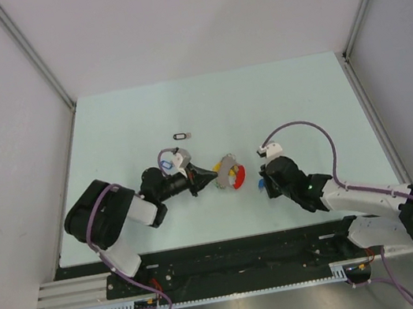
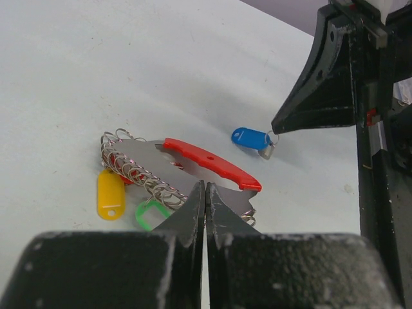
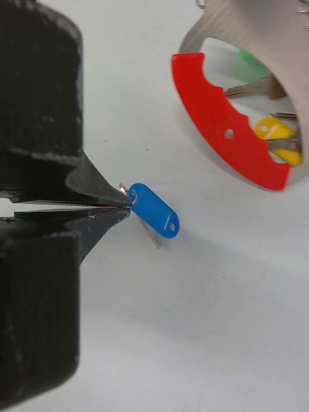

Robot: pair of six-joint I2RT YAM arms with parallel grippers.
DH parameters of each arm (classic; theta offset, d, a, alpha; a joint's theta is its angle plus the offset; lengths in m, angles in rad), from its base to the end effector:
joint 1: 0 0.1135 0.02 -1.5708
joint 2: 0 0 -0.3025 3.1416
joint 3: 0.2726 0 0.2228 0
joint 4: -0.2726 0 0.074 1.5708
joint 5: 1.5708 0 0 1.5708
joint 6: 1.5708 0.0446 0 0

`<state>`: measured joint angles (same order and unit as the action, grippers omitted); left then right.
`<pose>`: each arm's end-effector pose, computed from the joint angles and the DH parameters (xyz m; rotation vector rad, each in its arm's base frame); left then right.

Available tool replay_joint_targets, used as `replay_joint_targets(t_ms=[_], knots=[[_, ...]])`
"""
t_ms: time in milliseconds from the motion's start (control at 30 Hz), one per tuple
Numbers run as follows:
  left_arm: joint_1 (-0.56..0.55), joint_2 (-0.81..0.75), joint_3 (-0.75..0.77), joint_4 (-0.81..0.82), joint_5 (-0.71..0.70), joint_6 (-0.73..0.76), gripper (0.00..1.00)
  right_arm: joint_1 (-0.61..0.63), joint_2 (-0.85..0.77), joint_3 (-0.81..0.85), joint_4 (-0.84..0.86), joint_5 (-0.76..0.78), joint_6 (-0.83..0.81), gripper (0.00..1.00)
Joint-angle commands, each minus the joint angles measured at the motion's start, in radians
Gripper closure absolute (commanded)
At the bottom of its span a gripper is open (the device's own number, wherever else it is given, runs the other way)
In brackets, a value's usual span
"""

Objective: Put the keys on the keyring

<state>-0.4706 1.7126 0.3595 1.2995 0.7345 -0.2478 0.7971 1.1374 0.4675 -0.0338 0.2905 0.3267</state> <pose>0.2312 -0.1512 0.2107 0.7726 1.5553 -1.1312 0.1401 0.1251 0.2263 -0.3760 2.2224 0.2763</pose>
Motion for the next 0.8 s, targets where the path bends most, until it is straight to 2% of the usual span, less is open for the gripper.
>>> replay_joint_targets(t_ms=[0, 67, 100, 233, 367, 500, 767], knots=[[0.006, -0.036, -0.010, 0.061, -0.006, 0.027, 1.00, 0.028, -0.033, -0.013, -0.049, -0.045, 0.066, 0.88], [0.006, -0.038, -0.010, 0.060, -0.004, 0.027, 1.00, 0.028, -0.069, -0.012, -0.102, -0.088, 0.084, 0.78], [0.007, -0.041, -0.011, 0.060, -0.004, 0.027, 1.00, 0.028, -0.086, -0.006, -0.121, -0.105, 0.098, 0.70], [0.006, -0.045, -0.011, 0.047, 0.002, 0.027, 1.00, -0.027, -0.125, 0.048, -0.228, -0.226, 0.088, 0.56], [0.007, -0.047, -0.011, 0.040, 0.006, 0.027, 0.99, -0.149, -0.076, 0.120, -0.305, -0.362, 0.045, 0.55], [0.007, -0.057, -0.013, 0.026, 0.008, 0.031, 1.00, -0.171, 0.027, 0.174, -0.331, -0.410, 0.028, 0.57], [0.006, -0.059, -0.014, 0.012, 0.014, 0.039, 1.00, -0.237, 0.130, 0.180, -0.290, -0.499, -0.018, 0.62]])
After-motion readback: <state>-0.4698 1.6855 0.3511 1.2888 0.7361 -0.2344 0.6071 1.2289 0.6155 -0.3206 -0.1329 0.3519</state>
